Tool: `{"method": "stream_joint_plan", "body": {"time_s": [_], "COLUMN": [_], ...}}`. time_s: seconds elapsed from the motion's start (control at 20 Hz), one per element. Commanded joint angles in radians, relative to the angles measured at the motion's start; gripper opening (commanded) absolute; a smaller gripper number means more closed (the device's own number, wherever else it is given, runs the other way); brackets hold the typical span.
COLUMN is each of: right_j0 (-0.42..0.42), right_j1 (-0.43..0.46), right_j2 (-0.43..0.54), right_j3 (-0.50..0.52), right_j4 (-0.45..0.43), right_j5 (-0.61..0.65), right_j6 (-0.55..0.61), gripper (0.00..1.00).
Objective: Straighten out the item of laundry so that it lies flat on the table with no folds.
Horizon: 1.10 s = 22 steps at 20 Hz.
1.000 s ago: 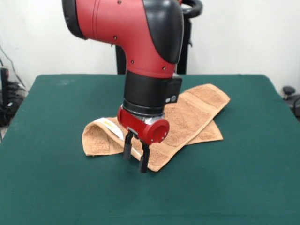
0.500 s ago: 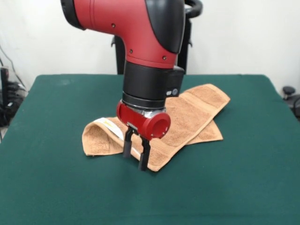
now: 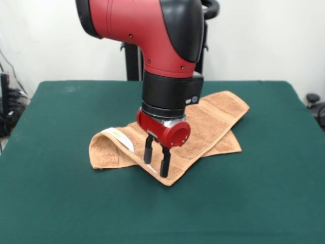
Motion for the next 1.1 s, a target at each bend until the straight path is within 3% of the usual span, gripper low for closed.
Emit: {"method": "stream_joint_plan", "body": {"time_s": [0.05, 1.1], "right_j0": [0.043, -0.013], "right_j1": [0.040, 0.158], "right_j2": [0.124, 0.212], "right_j3": [0.138, 0.052], "right_j4": [0.066, 0.063], "right_j5": [0.049, -0.090], "right_j6": [0.153, 0.111], "gripper": [1.00, 1.00]}}
